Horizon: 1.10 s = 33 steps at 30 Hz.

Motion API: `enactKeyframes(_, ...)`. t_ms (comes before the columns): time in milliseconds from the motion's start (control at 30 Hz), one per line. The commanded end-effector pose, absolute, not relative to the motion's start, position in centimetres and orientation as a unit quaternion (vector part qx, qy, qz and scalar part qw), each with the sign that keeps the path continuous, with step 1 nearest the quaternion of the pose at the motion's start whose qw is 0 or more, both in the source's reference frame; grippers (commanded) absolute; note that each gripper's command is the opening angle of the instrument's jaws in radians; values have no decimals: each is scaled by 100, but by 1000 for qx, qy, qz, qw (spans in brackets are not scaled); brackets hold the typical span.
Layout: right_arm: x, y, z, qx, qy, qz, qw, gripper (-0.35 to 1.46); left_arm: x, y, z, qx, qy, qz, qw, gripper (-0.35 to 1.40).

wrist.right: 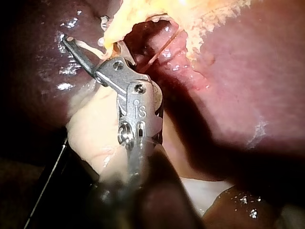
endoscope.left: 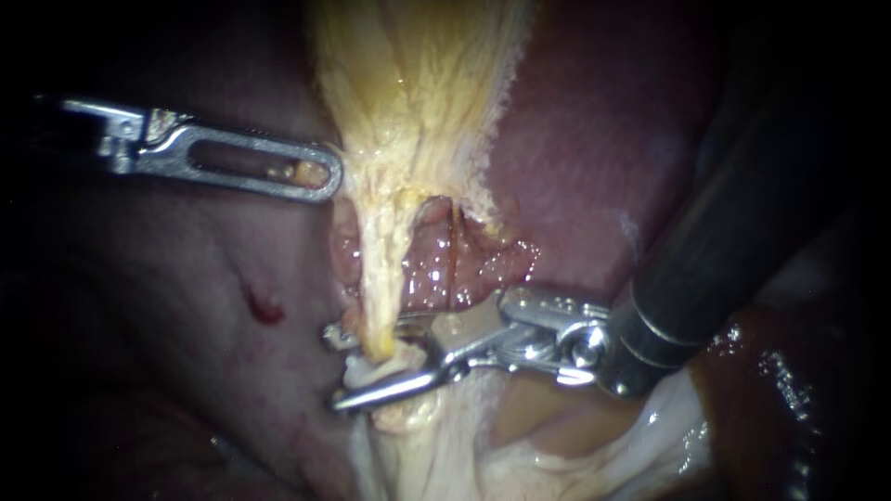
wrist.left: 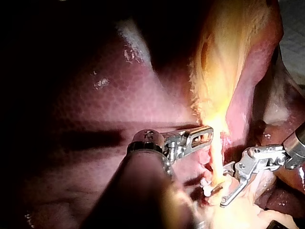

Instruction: Clipping second clip left tube

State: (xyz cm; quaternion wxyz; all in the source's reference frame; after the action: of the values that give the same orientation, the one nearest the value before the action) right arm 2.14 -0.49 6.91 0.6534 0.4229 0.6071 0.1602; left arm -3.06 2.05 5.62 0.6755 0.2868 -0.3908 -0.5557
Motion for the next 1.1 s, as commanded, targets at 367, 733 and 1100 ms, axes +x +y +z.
enactKeyframes(367,220,-76,660,455,608,119,639,49,-306,205,562,287,-391,-555,676,-35)
enactKeyframes(733,216,-76,663,455,609,116,640,44,-305,206,563,287,-391,-555,676,-35)
enactKeyframes(1100,206,-67,674,450,609,121,642,9,-305,206,563,287,-391,-555,676,-35)
